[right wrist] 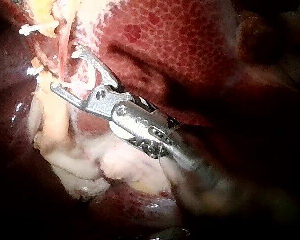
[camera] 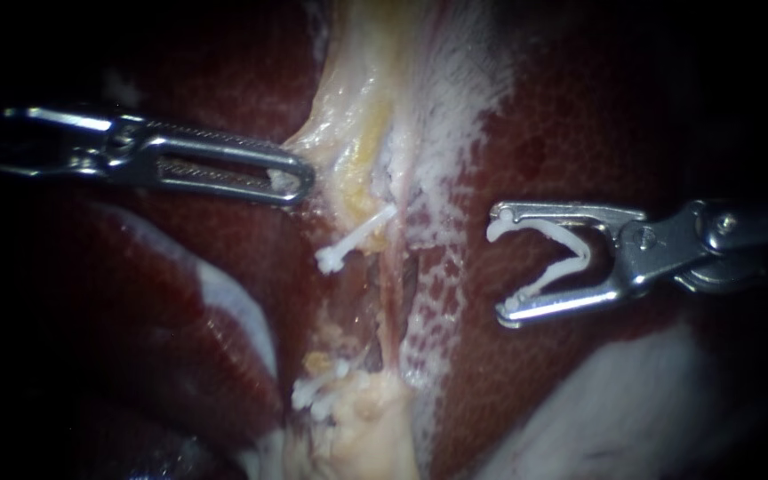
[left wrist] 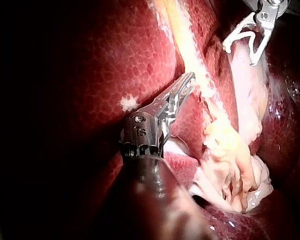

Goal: Clipping first clip right tube

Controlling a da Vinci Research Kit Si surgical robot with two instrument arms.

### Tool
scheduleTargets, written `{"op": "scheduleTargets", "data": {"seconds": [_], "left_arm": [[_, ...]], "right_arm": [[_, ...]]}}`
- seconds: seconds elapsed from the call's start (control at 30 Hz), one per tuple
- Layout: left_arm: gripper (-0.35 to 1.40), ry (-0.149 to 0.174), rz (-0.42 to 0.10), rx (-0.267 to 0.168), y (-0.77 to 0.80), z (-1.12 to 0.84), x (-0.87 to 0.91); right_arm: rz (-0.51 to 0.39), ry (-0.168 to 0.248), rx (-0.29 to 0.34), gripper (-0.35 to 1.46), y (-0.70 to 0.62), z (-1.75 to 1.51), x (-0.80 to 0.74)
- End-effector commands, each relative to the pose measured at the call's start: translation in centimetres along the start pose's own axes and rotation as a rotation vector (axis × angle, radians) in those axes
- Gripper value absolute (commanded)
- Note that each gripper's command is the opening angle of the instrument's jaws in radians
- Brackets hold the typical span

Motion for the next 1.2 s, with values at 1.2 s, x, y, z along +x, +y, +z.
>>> {"op": "scheduleTargets", "data": {"seconds": [1.2], "left_arm": [[-0.21,-0.033,-0.017,-0.079,0.18,-0.79,-0.49]], "right_arm": [[0.229,-0.016,0.074,0.58,0.08,1.21,-0.70]]}}
